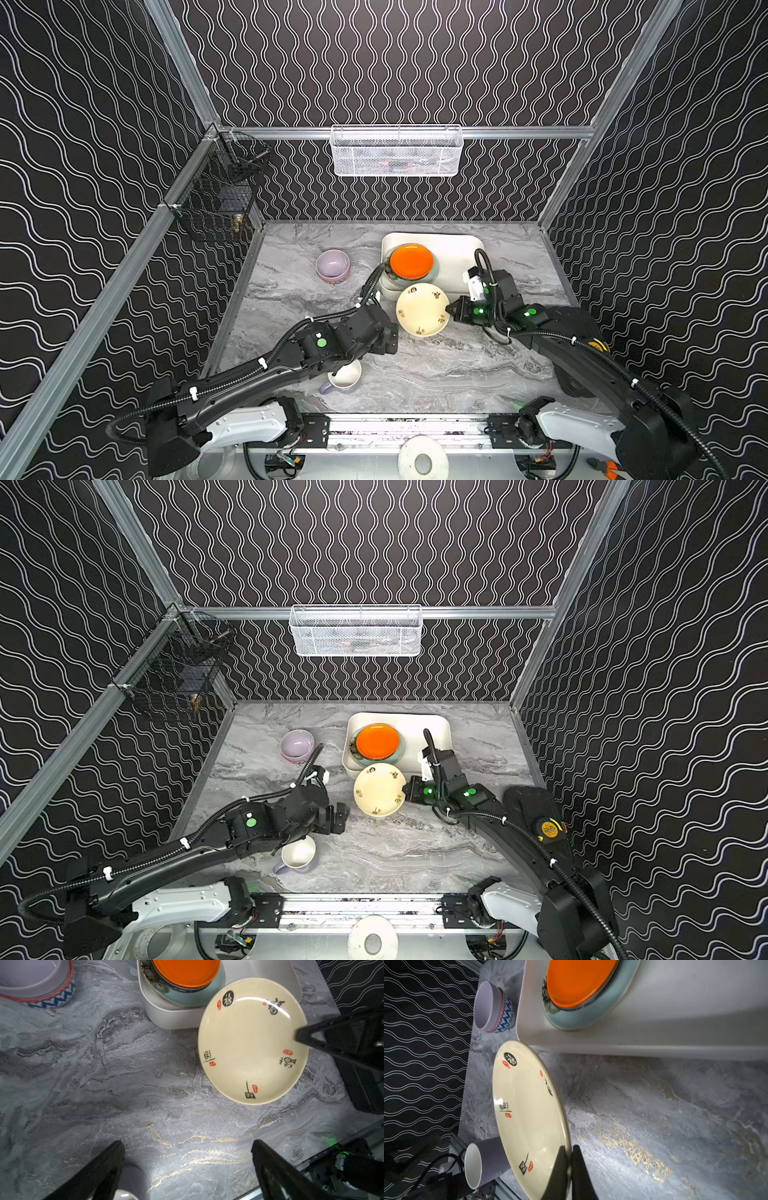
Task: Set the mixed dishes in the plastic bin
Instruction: 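Pinch and lift the cream character plate with the right gripper toward the bin, then lower the cream plate onto the orange plate in the bin and release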
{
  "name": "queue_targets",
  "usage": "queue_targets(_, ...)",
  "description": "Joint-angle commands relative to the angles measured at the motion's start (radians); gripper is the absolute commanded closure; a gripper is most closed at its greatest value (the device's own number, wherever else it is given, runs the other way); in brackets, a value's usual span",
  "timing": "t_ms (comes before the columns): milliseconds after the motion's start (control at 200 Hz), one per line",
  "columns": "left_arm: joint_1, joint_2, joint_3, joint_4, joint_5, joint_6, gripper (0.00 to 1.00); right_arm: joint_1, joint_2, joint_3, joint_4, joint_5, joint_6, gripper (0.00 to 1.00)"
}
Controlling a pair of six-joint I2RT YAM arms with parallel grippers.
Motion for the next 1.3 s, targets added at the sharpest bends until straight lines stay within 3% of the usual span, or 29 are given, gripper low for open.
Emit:
queue_targets(0,0.038,0.005,0.019,-0.011,0.037,0.061,0.01,-0.016,0.083,0.096,-0.014,0.081,-0.029,0.95)
queue_targets(375,0.269,0.008,0.025,-0.004,0.136,0.177,0.01,-0.136,0.604,0.583,-0.001,0.028,-0.067,0.95)
queue_targets(656,0.456,0.068,-0.003,0.059,0.322,0.222,0.01,-0.159,0.928,0.909,-0.094,-0.010,-0.099,0.95)
queue_targets(936,0.530,0.094,-0.016,0.079,0.398,0.228,0.02,-0.159,0.969,0.884,-0.075,-0.028,-0.096,0.92)
queue_targets(996,0.530,0.096,-0.016,0.080,0.401,0.229,0.01,-0.159,0.964,0.875,-0.077,-0.024,-0.099,0.87)
queue_targets(1116,0.531,0.096,-0.018,0.079,0.400,0.228,0.01,-0.156,0.938,0.856,-0.086,0.011,-0.111,0.66)
queue_targets(1296,0.531,0.085,-0.026,0.083,0.402,0.223,0.01,-0.156,0.895,0.828,-0.088,0.049,-0.125,0.62)
